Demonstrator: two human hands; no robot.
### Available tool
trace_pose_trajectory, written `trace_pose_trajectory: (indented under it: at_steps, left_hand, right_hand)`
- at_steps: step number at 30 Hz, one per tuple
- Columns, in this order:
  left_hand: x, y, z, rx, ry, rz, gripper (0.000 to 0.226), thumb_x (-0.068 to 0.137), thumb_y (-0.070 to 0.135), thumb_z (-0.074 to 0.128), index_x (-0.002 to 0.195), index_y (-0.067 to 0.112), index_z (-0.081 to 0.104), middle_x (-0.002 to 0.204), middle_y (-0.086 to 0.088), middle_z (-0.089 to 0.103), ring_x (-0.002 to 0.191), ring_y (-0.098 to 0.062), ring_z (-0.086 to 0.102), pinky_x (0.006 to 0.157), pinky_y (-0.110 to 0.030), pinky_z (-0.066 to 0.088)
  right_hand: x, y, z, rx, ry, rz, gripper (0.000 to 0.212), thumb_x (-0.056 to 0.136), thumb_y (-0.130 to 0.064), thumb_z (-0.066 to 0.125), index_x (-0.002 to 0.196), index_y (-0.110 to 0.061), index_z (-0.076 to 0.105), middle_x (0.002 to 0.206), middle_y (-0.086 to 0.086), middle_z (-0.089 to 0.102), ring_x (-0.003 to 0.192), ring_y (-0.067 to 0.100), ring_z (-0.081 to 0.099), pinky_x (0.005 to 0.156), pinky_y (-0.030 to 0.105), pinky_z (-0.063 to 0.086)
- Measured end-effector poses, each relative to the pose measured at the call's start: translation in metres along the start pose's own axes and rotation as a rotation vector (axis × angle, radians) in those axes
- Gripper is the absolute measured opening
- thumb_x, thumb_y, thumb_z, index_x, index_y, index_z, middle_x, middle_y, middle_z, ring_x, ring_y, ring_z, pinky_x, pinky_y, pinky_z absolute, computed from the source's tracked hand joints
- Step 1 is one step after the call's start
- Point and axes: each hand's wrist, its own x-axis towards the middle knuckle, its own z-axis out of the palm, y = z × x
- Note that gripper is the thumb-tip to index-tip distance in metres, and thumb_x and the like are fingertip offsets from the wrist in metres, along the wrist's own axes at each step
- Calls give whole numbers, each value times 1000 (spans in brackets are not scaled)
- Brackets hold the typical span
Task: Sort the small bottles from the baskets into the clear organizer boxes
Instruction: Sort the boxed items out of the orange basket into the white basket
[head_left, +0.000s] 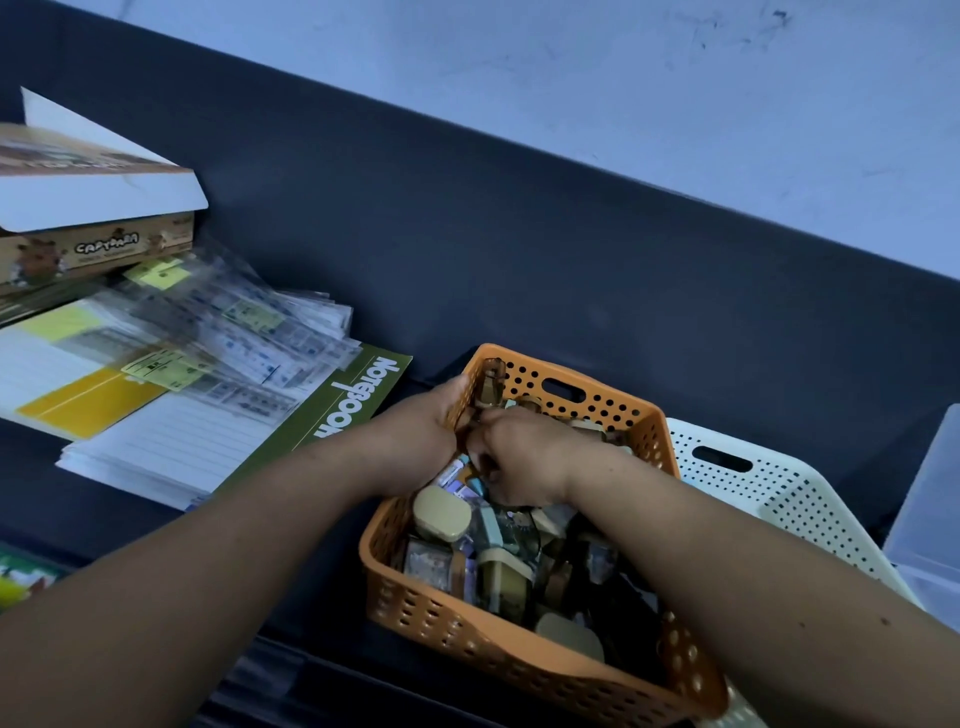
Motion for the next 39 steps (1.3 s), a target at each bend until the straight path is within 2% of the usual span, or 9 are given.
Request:
trace_pose_trajectory:
  at_steps: [5, 12, 18, 22, 27, 30, 32, 36, 39]
  left_hand:
    - [-2, 6, 0, 41, 9, 13, 72, 94, 0, 38, 152, 34, 13, 145, -1, 44, 109, -15, 56, 69, -16, 44]
    - [-7, 9, 0, 52, 8, 15, 75, 90, -1, 38, 150, 40, 19, 115, -1, 62, 66, -7, 57, 53, -18, 42]
    - [-9, 8, -2, 101, 0, 10, 77, 88, 1, 39, 148, 44, 20, 125, 7, 58, 98, -15, 64, 82, -41, 56]
    - [-12, 15, 0, 98, -25, 51, 72, 92, -1, 41, 146, 43, 24, 123, 10, 56, 89, -4, 60, 63, -20, 47]
    - [-14, 17, 1, 150, -30, 106, 69, 92, -4, 38, 120, 58, 30, 102, 22, 57, 79, 0, 60, 56, -17, 45]
    - [-13, 16, 0, 159, -8, 95, 70, 93, -2, 37, 135, 53, 29, 110, 19, 55, 84, 1, 57, 66, -23, 47]
    - [-13, 13, -1, 140, -13, 78, 70, 93, 0, 38, 140, 51, 29, 116, 17, 55, 97, -3, 57, 79, -28, 51]
    - [-12, 9, -3, 140, -40, 48, 74, 91, 3, 38, 142, 55, 23, 124, 16, 56, 110, -13, 58, 95, -43, 50]
    - [-10, 9, -2, 116, -53, 71, 72, 93, 2, 40, 134, 61, 27, 111, 23, 56, 100, 2, 55, 82, -26, 49]
  right_hand:
    - [0, 4, 4, -20, 8, -10, 26, 83, -13, 65, 105, -26, 65, 114, -4, 50, 100, 20, 54, 79, 31, 50]
    - [-14, 16, 3, 246, 190, 42, 19, 78, -21, 72, 93, -20, 61, 101, -1, 50, 89, 18, 51, 72, 31, 46]
    - [-58, 40, -4, 690, 430, 170, 22, 80, -20, 74, 76, -17, 53, 68, -8, 58, 57, 8, 46, 55, 28, 39]
    - [-103, 62, -10, 875, 604, 246, 18, 86, -12, 70, 79, -10, 53, 53, -11, 62, 45, -1, 47, 48, 18, 36]
    - [-154, 101, 1, 709, 739, 539, 18, 85, -23, 72, 81, -14, 57, 68, 5, 61, 61, 22, 56, 60, 38, 49]
    - [-174, 111, 15, 469, 539, 710, 12, 89, -29, 67, 93, -20, 61, 87, 2, 67, 79, 24, 63, 70, 40, 52]
    - [-177, 108, 18, 252, 281, 768, 30, 89, -33, 65, 117, -24, 59, 115, 3, 64, 95, 22, 61, 80, 36, 51]
    - [-157, 79, 5, 157, 369, 591, 47, 89, -40, 63, 132, -26, 53, 135, -4, 49, 115, 17, 54, 95, 30, 45]
    - [-131, 30, -15, 297, 459, 256, 44, 89, -40, 63, 131, -29, 56, 132, -9, 50, 125, 12, 46, 106, 28, 37]
